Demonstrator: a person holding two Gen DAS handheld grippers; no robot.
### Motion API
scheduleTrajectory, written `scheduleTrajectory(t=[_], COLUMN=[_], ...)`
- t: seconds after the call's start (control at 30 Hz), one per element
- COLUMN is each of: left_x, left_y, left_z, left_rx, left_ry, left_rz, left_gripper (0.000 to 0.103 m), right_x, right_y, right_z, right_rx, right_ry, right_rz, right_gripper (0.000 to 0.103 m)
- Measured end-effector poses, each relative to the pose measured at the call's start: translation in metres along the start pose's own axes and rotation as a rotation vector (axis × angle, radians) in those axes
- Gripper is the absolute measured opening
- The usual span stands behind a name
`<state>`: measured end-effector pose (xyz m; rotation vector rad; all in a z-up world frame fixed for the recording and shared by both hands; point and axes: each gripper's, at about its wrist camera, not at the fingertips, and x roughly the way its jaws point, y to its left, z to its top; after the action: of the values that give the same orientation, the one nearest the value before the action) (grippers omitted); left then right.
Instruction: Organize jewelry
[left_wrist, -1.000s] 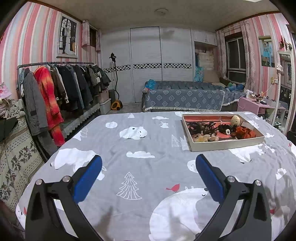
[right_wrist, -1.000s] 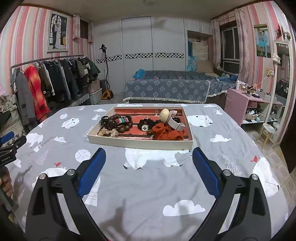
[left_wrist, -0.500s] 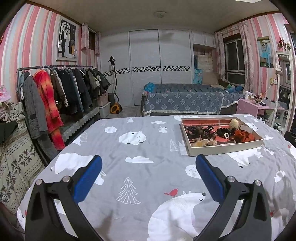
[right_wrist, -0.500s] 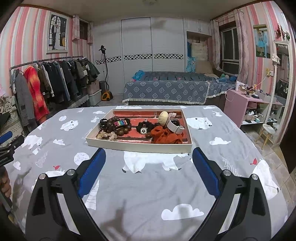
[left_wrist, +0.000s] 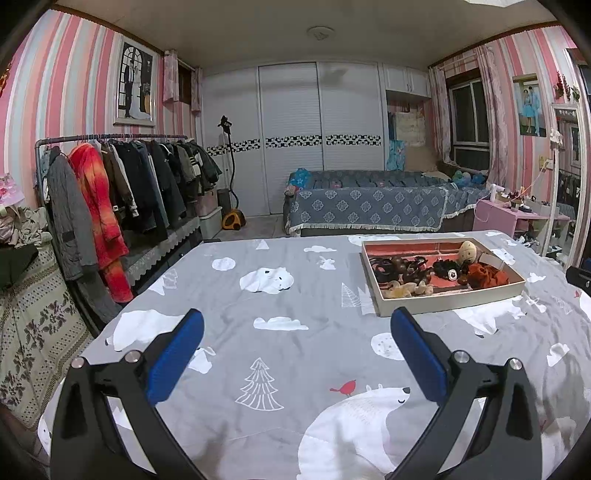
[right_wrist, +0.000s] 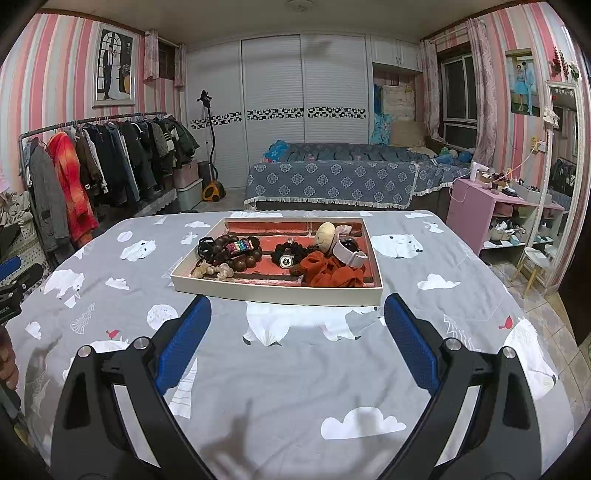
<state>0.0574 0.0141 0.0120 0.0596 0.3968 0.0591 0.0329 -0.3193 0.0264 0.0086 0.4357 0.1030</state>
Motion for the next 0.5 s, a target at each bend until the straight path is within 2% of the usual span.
scheduleTrajectory(t=[0.43,0.5], left_x=[0.0007,0.0006], left_y=[0.0025,0.0047], left_z=[-0.0009,-0.0004], left_rx=[-0.003,-0.015], left_ry=[0.001,-0.002], left_rz=[0.007,-0.013], left_gripper=[0.099,0.099], right_x=[0.0007,0.0001], right_y=[-0.0017,-0.0015], right_z=[0.0005,0.0], right_rx=[-0.002,-0.001], right_ry=[0.0,0.0], right_rz=[0.0,-0.001], right_gripper=[0.093,0.093])
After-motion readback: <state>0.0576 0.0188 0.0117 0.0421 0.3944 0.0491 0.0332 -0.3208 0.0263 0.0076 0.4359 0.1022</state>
